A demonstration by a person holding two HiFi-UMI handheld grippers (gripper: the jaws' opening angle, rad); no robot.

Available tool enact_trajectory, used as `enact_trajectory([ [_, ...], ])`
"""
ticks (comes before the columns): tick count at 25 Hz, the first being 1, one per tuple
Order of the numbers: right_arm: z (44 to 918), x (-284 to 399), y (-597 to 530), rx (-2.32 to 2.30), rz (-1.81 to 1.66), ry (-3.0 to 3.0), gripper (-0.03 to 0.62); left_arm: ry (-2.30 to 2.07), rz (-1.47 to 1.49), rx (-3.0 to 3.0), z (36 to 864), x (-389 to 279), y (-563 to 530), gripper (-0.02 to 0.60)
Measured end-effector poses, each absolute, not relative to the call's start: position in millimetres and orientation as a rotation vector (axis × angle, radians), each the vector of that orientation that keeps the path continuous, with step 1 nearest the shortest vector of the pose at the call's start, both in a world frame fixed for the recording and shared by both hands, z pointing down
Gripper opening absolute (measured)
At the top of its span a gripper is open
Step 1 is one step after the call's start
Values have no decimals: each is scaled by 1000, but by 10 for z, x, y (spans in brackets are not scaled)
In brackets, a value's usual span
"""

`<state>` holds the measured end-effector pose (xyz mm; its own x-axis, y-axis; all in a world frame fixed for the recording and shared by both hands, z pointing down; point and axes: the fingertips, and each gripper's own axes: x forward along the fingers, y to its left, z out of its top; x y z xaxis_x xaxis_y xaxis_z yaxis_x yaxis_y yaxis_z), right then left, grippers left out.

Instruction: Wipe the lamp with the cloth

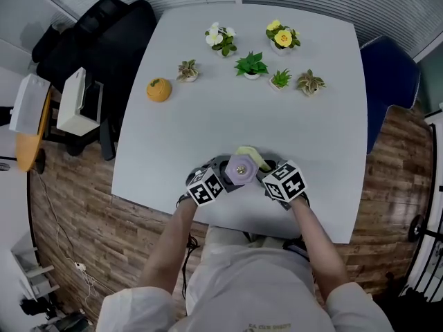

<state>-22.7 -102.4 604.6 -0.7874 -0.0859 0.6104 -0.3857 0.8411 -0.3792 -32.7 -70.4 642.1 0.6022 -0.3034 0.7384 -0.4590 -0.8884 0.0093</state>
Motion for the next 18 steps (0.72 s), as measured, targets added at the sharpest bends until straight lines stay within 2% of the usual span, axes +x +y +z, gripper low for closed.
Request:
enact_trajectory([
  [4,6094,-284,-1091,350,705,-2413,40,-633,1158,2629,6429,-343,-701,305],
  [11,6128,-558,-1236,333,568,-2404,40,-656,1150,2657,6422,-357,-699,304],
  [18,6151,-376,-1217,351,481,-2360,40,-640,1161,2627,6433,-361,-660,305],
])
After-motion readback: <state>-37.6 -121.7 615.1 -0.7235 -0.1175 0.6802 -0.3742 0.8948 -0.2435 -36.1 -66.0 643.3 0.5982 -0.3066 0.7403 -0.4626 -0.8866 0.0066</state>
